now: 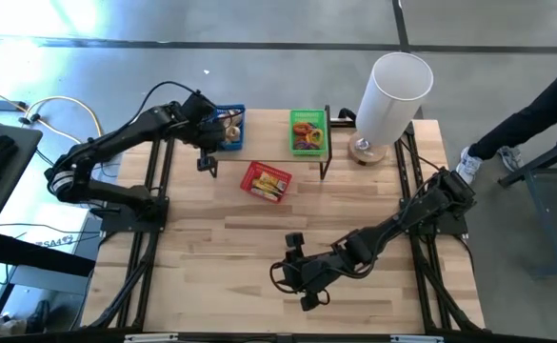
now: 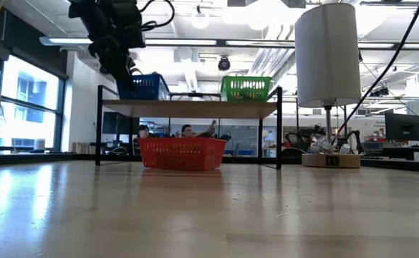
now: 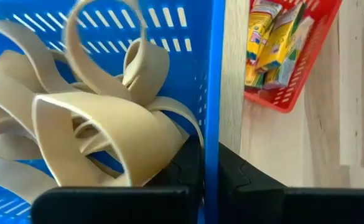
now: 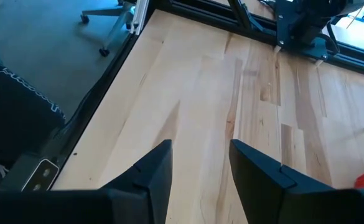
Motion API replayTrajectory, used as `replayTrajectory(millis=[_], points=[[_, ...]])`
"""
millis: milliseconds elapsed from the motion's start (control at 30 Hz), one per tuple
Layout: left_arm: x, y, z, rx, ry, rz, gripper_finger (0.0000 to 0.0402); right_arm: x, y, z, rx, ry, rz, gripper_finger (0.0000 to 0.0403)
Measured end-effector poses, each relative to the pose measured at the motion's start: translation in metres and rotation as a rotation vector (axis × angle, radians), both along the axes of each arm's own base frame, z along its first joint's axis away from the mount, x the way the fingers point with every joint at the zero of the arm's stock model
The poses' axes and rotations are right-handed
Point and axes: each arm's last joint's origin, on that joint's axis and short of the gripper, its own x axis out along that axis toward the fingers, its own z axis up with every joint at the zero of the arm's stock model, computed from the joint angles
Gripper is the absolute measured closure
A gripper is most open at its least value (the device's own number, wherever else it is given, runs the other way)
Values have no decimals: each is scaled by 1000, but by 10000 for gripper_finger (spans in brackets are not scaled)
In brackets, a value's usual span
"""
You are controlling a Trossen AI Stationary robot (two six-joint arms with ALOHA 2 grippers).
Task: Pick & Place Office Desk Supplies
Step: Put the blue bin on the shelf
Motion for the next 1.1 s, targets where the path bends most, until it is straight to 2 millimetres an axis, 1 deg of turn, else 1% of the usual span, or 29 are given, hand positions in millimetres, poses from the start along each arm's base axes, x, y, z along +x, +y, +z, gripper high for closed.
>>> replayTrajectory(millis=[167,333,567,733,867,1100], points=[[-1,-1,-1,-44,2,48,388,0,0,0,0,0,0,255],[-3,-4,-3,-76,35,53,386,0,0,0,0,0,0,255],[0,-12,-2,-82,36,31,386,0,0,0,0,0,0,255],[3,-15,-2,-40,67,45,381,0,0,0,0,1,0,255],[4,-18,-3,-59,71,68,359,0,0,0,0,1,1,255],[5,-19,-4,-61,71,70,299,0,1,0,21,12,28,255]])
